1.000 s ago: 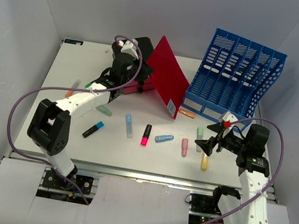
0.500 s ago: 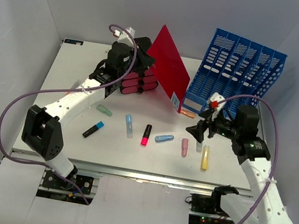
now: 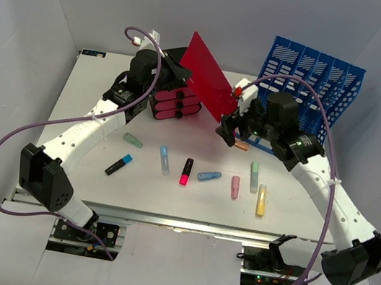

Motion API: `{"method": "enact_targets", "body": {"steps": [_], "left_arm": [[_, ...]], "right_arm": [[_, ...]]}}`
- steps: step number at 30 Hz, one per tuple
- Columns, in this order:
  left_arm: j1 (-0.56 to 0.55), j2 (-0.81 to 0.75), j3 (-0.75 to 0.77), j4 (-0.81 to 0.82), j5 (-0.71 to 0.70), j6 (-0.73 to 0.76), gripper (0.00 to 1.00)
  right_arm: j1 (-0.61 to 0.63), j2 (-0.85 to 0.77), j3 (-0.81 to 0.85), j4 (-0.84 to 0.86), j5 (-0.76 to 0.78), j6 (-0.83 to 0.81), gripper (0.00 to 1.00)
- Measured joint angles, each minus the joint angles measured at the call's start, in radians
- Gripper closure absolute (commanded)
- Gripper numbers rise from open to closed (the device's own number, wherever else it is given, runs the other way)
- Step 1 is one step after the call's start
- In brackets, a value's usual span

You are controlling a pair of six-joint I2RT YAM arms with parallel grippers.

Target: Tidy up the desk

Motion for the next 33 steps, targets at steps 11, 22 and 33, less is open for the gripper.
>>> {"method": "enact_targets", "body": {"steps": [11, 22, 33], "left_arm": [[0.000, 0.002, 0.035, -0.068, -0.021, -0.044, 1.00], [-0.004, 0.001, 0.035, -0.071, -0.021, -0.063, 1.00], [-0.007, -0.012, 0.035, -0.087, -0.020, -0.067, 1.00]], "right_arm": [[0.284, 0.190, 0.155, 0.131, 0.443, -0.100, 0.10], [0.410, 0.392, 0.156, 0.385, 0.823, -0.290, 0.00], [0.402, 0.389, 0.131, 0.479, 0.905, -0.367, 0.29]]}}
